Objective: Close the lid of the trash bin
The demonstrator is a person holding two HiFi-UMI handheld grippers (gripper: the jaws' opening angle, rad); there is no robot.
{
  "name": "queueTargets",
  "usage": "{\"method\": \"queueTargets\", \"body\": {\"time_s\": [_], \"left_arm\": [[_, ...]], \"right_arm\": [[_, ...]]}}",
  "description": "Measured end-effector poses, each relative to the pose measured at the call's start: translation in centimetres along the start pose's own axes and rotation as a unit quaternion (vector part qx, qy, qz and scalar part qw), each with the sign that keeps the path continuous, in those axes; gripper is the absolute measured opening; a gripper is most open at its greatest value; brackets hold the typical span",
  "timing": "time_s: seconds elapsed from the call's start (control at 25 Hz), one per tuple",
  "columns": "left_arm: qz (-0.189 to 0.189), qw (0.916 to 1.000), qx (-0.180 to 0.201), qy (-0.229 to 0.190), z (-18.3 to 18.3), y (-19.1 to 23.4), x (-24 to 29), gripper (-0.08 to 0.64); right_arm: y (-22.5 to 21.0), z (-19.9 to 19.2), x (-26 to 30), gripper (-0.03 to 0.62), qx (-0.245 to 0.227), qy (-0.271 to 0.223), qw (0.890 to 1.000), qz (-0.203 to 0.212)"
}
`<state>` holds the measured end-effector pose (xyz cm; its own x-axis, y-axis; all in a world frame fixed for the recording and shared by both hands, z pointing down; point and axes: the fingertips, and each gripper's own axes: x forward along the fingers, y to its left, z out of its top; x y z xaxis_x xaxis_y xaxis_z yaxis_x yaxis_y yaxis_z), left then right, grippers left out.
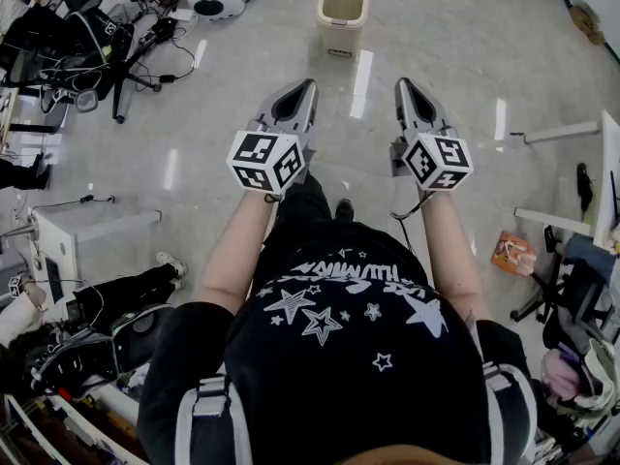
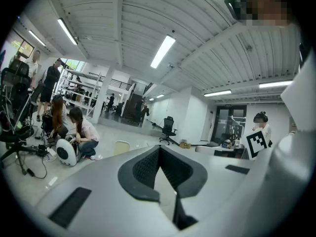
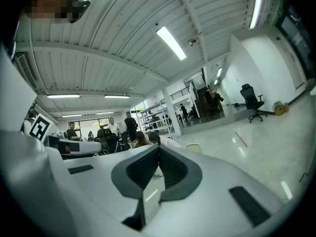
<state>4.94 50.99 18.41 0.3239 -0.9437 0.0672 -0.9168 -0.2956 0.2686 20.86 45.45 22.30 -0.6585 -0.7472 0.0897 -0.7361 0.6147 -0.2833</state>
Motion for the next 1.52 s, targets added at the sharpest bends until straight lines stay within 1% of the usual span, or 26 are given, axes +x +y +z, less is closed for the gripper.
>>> {"method": "queueTargets", "body": {"time_s": [0.12, 0.28, 0.4, 0.52, 0.68, 0.8, 0.92, 1.08, 1.28, 1.36, 1.52], "left_arm": [[-0.007, 1.0, 0.0, -0.006, 0.7, 1.2, 1.0, 0.011], [-0.018, 0.9998, 0.001, -0.007, 1.8, 3.6, 3.7, 0.011], [-0.03, 0.9995, 0.004, -0.007, 2.9, 5.6, 6.1, 0.011], [-0.037, 0.9993, 0.002, -0.001, 3.8, 8.3, 8.4, 0.011], [-0.049, 0.9988, 0.003, 0.005, 5.3, 12.2, 10.9, 0.011], [-0.056, 0.9984, -0.005, 0.006, 6.5, 15.0, 12.4, 0.011], [-0.068, 0.9977, -0.004, 0.006, 7.5, 17.4, 13.8, 0.012], [-0.074, 0.9971, -0.015, 0.007, 8.6, 20.9, 15.8, 0.012], [-0.092, 0.9956, -0.018, 0.012, 9.1, 23.7, 17.5, 0.011], [-0.092, 0.9955, -0.015, 0.012, 9.2, 24.6, 18.3, 0.011], [-0.095, 0.9951, -0.021, 0.016, 9.1, 25.1, 19.8, 0.011]], "right_arm": [[-0.1, 0.2, 1.1, 0.006, -0.006, -0.002, 1.0, -0.005], [-1.3, 1.0, 3.7, 0.006, -0.001, -0.007, 1.0, -0.023], [-2.4, 1.7, 6.5, 0.006, 0.002, -0.01, 0.999, -0.036], [-3.0, 2.3, 10.1, 0.006, 0.014, -0.014, 0.999, -0.049], [-2.5, 3.0, 15.0, 0.006, 0.011, -0.012, 0.998, -0.057], [-2.0, 3.6, 18.2, 0.006, 0.013, -0.013, 0.998, -0.063], [-1.5, 4.1, 21.2, 0.006, 0.005, -0.011, 0.998, -0.069], [-1.5, 4.9, 25.0, 0.006, 0.002, -0.015, 0.996, -0.084], [-1.5, 4.9, 27.5, 0.006, -0.002, -0.014, 0.994, -0.106], [-1.7, 4.7, 28.3, 0.006, 0.0, -0.009, 0.994, -0.111], [-2.7, 4.5, 29.1, 0.006, -0.001, -0.003, 0.993, -0.118]]}}
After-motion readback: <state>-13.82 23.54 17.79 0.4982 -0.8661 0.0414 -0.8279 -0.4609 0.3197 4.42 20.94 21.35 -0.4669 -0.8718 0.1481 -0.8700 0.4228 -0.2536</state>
